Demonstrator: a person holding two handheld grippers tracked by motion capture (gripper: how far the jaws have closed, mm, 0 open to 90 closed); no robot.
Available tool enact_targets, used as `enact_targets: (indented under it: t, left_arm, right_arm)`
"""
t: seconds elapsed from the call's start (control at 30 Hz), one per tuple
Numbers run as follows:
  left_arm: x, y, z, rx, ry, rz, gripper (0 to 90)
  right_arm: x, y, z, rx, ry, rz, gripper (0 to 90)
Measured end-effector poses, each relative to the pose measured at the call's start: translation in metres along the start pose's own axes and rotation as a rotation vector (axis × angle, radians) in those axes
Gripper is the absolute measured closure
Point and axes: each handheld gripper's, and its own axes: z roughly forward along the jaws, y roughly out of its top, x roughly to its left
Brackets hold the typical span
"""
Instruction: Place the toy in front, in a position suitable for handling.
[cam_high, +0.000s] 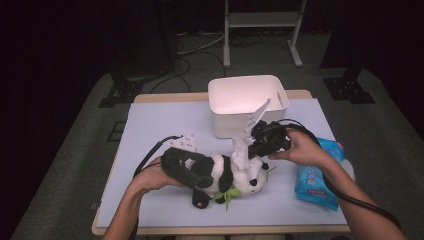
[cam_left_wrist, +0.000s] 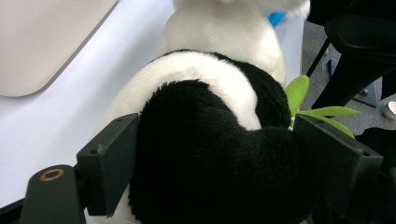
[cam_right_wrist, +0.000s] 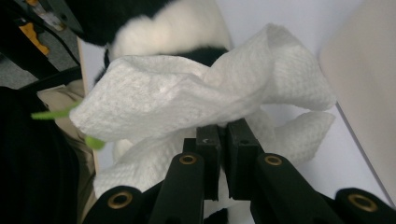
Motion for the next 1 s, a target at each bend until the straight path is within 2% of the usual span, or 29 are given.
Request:
enact_targets:
  t: [0.13, 0.2, 0.37, 0.5, 0.7, 0.77, 1.0]
  left_arm:
    - [0.0, 0.001, 0.0, 0.005, -0.003, -0.005, 16.1]
    - [0.0, 0.003, -0.001, 0.006, -0.011, -0.01, 15.5]
    - [0.0, 0.011, -0.003, 0.016, -0.029, -0.029, 13.3]
    - [0.001, 0.021, -0.007, 0.025, -0.039, -0.008, 14.1]
    - [0.001, 0.035, 0.0, 0.049, -0.034, -0.006, 14.7]
    - [0.001, 0.039, 0.006, 0.089, -0.022, 0.003, 14.7]
    - [0.005, 0.04, 0.025, 0.18, -0.035, -0.016, 14.7]
  right_arm:
    - [-0.004, -0.016, -0.005, 0.016, -0.016, 0.034, 84.6]
    - [-0.005, -0.022, -0.004, 0.015, -0.009, 0.048, 84.6]
    - [-0.001, -0.025, 0.004, 0.01, -0.002, 0.038, 84.8]
    - [0.0, -0.026, 0.005, -0.001, -0.003, 0.034, 84.8]
    - [0.005, -0.032, 0.004, -0.031, 0.016, 0.024, 84.8]
    - [0.007, -0.033, 0.004, -0.034, 0.014, 0.018, 84.8]
    - [0.011, -0.037, 0.004, -0.05, 0.017, 0.01, 84.8]
